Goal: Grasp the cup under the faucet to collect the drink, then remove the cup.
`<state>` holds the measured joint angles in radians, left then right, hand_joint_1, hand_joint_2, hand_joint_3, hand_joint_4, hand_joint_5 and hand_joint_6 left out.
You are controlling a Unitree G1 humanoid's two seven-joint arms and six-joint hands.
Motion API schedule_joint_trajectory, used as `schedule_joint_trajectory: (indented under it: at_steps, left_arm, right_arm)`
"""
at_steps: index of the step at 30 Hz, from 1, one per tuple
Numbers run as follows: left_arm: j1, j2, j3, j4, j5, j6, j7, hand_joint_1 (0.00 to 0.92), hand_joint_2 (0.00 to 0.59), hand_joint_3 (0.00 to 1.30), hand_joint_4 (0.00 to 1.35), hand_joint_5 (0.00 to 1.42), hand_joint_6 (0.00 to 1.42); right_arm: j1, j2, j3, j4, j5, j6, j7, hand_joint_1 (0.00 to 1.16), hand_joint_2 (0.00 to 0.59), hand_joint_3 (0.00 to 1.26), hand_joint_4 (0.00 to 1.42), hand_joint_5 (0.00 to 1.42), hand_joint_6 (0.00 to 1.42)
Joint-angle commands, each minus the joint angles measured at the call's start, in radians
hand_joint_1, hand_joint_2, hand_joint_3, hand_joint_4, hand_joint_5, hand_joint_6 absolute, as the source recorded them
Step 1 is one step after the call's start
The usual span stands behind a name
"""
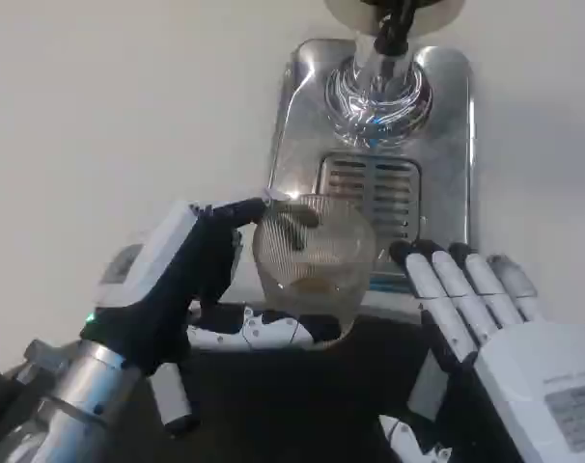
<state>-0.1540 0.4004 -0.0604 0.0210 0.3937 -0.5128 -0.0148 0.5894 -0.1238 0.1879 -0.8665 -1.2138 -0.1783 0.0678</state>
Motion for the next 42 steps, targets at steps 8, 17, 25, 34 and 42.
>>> schedule_joint_trajectory:
  at_steps: [8, 17, 25, 34, 42]
  left_arm:
    - [0.009, -0.021, 0.013, -0.023, -0.045, 0.042, -0.023, 0.613, 0.063, 1.17, 1.10, 1.39, 1.42]
    - [-0.021, -0.038, 0.026, -0.013, -0.047, 0.101, -0.011, 0.623, 0.066, 1.17, 1.09, 1.38, 1.42]
    - [-0.129, -0.039, 0.037, 0.051, -0.024, 0.175, 0.010, 0.639, 0.063, 1.17, 1.09, 1.38, 1.42]
    - [-0.241, -0.060, 0.019, 0.176, -0.009, 0.189, 0.044, 0.653, 0.063, 1.17, 1.10, 1.38, 1.42]
    - [-0.350, -0.080, -0.010, 0.317, 0.006, 0.157, 0.079, 0.664, 0.063, 1.17, 1.10, 1.38, 1.42]
  right_arm:
    - [-0.001, 0.001, -0.009, -0.002, 0.014, 0.009, 0.006, 0.48, 0.508, 0.00, 0.00, 0.00, 0.00]
    - [-0.036, 0.030, -0.016, 0.009, 0.034, 0.052, 0.008, 0.48, 0.500, 0.00, 0.00, 0.00, 0.00]
    - [-0.085, 0.077, -0.005, 0.048, 0.030, 0.100, -0.005, 0.48, 0.498, 0.00, 0.00, 0.00, 0.00]
    - [-0.091, 0.087, 0.002, 0.055, 0.024, 0.120, -0.015, 0.47, 0.489, 0.00, 0.00, 0.00, 0.00]
    - [-0.061, 0.082, 0.000, 0.049, 0.027, 0.122, -0.023, 0.46, 0.480, 0.00, 0.00, 0.00, 0.00]
